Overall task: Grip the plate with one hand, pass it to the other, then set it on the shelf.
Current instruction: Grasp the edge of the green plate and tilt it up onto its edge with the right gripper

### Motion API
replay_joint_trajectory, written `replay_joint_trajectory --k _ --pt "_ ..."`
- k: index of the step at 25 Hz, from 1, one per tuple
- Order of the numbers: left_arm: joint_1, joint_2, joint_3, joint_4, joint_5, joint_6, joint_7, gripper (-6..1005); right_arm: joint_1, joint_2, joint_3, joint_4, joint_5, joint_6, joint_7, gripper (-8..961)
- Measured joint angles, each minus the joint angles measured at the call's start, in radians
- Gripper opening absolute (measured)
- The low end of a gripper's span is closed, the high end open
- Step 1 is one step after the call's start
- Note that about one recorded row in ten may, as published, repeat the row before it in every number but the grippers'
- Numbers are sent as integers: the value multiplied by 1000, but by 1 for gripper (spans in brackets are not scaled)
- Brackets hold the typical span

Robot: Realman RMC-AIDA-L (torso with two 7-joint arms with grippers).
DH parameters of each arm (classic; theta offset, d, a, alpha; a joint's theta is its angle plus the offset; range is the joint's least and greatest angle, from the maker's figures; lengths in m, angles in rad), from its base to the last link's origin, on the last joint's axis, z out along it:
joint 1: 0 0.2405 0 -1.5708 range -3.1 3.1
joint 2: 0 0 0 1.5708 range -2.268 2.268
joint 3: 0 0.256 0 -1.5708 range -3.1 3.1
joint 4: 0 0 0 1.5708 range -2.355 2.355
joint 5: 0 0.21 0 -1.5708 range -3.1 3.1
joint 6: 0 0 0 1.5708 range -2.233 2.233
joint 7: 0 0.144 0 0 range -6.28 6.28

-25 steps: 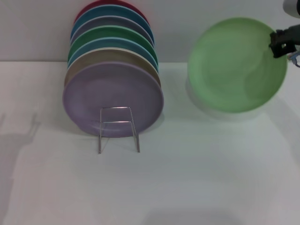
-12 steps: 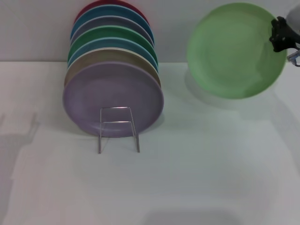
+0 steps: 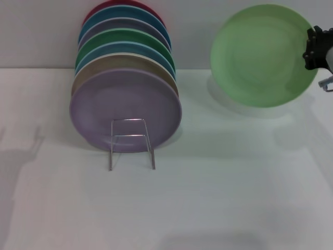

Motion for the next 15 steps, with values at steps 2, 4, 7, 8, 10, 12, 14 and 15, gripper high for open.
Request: replay_joint_trajectory --k 2,4,7,8,10,12,14,15 --pt "2 -1 0 -2 0 0 -1 859 -4 0 -19 -59 0 -100 24 19" --pt "4 -2 1 -5 -1 0 -3 858 -1 -1 -36 -154 1 -247 79 19" --pt "7 -3 5 -8 0 1 -4 857 3 -2 -48 -224 1 -366 127 19" --pt "8 -3 5 -9 0 1 -5 858 4 -2 -53 -250 1 -405 147 19" --pt "13 -3 9 -11 2 5 -10 859 19 0 -59 -370 2 -577 226 19" --pt "28 -2 15 -13 4 30 -36 859 39 1 -60 -457 2 -678 280 19" --pt "40 -2 15 -13 5 52 -69 859 71 1 -60 -553 12 -764 327 19" --pt "40 -2 15 -13 5 52 -69 859 88 1 -60 -600 20 -801 346 19"
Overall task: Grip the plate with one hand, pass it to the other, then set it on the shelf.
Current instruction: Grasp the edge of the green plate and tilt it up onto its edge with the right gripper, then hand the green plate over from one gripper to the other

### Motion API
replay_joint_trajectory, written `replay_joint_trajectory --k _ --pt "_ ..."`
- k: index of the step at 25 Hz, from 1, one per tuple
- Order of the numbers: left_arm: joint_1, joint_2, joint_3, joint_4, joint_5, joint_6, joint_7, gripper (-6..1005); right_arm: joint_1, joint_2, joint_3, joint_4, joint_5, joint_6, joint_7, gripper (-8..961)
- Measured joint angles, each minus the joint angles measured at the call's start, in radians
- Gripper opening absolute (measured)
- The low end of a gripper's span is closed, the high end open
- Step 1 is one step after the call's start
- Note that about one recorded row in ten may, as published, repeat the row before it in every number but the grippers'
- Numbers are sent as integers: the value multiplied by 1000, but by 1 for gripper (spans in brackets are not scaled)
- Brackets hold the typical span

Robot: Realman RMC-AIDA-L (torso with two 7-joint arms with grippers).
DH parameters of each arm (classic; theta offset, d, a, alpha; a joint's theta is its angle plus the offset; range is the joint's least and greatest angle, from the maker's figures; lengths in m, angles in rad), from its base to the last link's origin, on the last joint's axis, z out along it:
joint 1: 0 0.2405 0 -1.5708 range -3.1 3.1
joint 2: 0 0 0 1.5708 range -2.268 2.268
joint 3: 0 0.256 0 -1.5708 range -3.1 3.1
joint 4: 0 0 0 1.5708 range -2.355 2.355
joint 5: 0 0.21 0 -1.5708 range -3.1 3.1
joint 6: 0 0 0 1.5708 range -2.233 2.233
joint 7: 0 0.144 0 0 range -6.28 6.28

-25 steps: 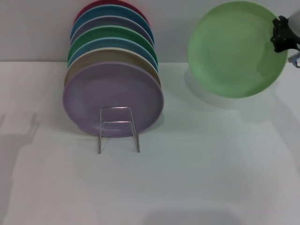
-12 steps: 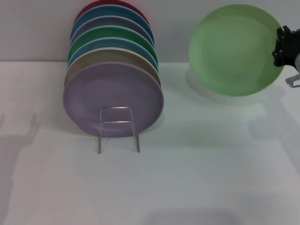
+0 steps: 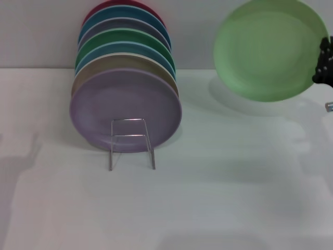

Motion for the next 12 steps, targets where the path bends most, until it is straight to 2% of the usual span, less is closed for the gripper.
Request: replay_joint_trajectory --k 1,2,3,4,6,8,11,12 --pt "6 0 0 -1 0 16 -26 859 0 0 0 0 0 0 0 19" --pt "15 0 3 -1 1 46 -65 858 40 -1 0 -91 20 -59 28 19" --pt "15 0 3 -1 1 46 -65 858 40 -1 0 -91 20 -59 28 19" --pt "26 0 16 -2 1 85 -102 858 80 -2 1 -176 29 -111 54 19" --pt "37 0 42 -5 2 116 -125 858 113 -1 4 -258 30 -162 84 19" --pt "41 0 57 -7 1 125 -128 858 122 -1 3 -284 30 -183 96 19" --pt "50 3 154 -8 3 139 -128 858 132 2 -8 -357 30 -273 149 19" --pt "50 3 154 -8 3 139 -128 858 132 2 -8 -357 30 -273 149 19"
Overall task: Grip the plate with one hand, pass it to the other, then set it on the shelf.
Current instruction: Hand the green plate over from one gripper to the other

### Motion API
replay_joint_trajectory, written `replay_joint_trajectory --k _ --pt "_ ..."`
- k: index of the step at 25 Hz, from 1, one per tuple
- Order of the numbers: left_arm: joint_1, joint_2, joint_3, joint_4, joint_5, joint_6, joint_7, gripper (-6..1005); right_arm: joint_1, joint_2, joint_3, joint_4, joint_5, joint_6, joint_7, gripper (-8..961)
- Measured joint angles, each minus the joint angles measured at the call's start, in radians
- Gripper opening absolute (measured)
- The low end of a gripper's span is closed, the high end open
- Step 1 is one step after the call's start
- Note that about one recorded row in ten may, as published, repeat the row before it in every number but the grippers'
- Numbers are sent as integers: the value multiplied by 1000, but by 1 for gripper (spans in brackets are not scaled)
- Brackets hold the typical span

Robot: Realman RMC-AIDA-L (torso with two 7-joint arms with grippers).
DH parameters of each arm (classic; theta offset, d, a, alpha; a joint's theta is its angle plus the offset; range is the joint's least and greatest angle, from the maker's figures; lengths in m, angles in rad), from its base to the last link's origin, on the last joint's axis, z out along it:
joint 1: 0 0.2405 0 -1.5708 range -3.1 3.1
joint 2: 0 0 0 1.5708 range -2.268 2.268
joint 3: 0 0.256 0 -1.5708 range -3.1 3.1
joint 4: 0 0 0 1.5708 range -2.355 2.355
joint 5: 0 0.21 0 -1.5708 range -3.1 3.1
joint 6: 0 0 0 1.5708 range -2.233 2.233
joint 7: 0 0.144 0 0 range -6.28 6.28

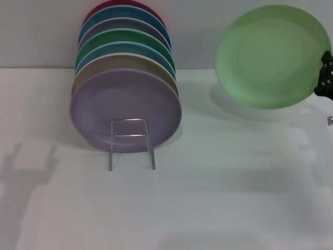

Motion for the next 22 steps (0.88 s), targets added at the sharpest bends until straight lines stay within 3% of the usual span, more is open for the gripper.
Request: replay_joint_trajectory --k 13,17,19,20,21,22 --pt "34 -6 166 -8 0 59 12 857 -95 4 -171 -73 0 -229 18 19" --pt "28 -6 275 -35 0 66 43 859 -148 5 -229 -45 6 -278 19 19" --pt "19 -6 342 -65 0 63 99 859 -205 6 -357 -5 79 -318 2 19" --pt "19 -6 342 -65 0 63 99 858 -205 6 -357 -5 79 -318 2 19" --pt "12 -7 387 -88 0 49 140 858 -236 6 -450 24 153 -339 -34 19" --pt "12 -7 387 -88 0 49 140 857 -236 6 -450 24 153 -339 -34 19"
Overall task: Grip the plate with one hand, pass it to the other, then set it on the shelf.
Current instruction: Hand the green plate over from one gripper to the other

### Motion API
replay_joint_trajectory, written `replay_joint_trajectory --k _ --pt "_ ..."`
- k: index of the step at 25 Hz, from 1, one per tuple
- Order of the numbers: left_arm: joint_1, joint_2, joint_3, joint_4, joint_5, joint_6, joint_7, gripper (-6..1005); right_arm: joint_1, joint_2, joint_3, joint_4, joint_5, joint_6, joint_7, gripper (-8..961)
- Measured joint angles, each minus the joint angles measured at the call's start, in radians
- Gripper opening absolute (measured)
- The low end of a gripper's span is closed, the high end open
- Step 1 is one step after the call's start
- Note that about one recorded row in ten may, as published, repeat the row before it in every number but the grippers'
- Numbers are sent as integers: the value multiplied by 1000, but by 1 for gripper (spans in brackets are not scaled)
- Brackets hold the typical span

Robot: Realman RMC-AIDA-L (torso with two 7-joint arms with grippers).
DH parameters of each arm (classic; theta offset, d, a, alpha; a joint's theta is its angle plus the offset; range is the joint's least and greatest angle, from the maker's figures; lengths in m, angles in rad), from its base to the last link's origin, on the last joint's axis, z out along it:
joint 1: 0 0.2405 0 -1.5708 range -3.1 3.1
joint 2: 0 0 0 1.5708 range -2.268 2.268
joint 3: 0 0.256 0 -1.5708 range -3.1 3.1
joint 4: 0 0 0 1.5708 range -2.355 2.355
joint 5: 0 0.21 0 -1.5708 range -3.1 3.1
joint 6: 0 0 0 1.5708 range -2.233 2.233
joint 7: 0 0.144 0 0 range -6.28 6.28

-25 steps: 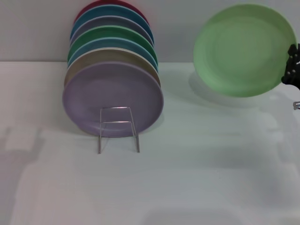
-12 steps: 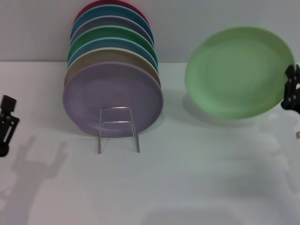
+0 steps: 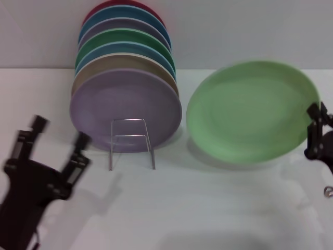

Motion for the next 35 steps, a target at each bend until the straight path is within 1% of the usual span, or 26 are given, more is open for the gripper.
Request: replay_joint_trajectory --k 3,4,5,6,7,8,9,10,12,13,14,15,16,17,18,23,28,35 --pt "-11 -2 55 -47 0 -48 76 857 -44 0 -145 58 110 -13 -93 19" --pt "-11 -2 55 -47 0 -48 76 858 -44 0 -145 58 110 -13 -93 19" --pt "-14 -2 73 -72 0 -83 116 858 -68 0 -250 104 208 -24 -190 19" --pt "-14 -2 73 -72 0 -83 116 858 -68 0 -250 104 208 -24 -190 19" --pt "-16 -2 79 -77 0 -97 128 858 -77 0 -299 125 257 -32 -236 19" --pt "-20 -2 88 -84 0 -119 137 858 -84 0 -387 150 332 -52 -306 19" --pt "-20 -2 88 -84 0 -119 137 858 -84 0 -387 150 332 -52 -306 19" --pt "-22 -2 90 -86 0 -128 139 858 -86 0 -429 160 366 -63 -339 19" --pt "-23 -2 93 -92 0 -149 141 859 -87 0 -482 172 410 -74 -373 19" --pt "-23 -2 95 -94 0 -169 143 859 -87 0 -531 184 455 -80 -408 19" --pt "-23 -2 95 -94 0 -169 143 859 -87 0 -531 184 455 -80 -408 19" --pt "-24 -2 97 -95 0 -190 143 859 -84 0 -578 197 505 -81 -442 19" --pt "-24 -2 97 -95 0 -190 143 859 -81 0 -600 203 528 -82 -458 19" --pt "-24 -2 96 -97 0 -203 143 859 -81 0 -600 203 528 -82 -458 19" --pt "-26 -2 94 -103 0 -226 143 859 -75 1 -645 215 569 -84 -497 19" --pt "-38 -2 89 -110 -1 -272 145 858 -71 0 -690 250 599 -86 -576 18" --pt "-49 -1 84 -120 -3 -307 146 858 -72 1 -713 276 608 -80 -618 18" --pt "-64 -2 80 -120 -5 -354 146 858 -62 1 -726 280 612 -66 -632 18"
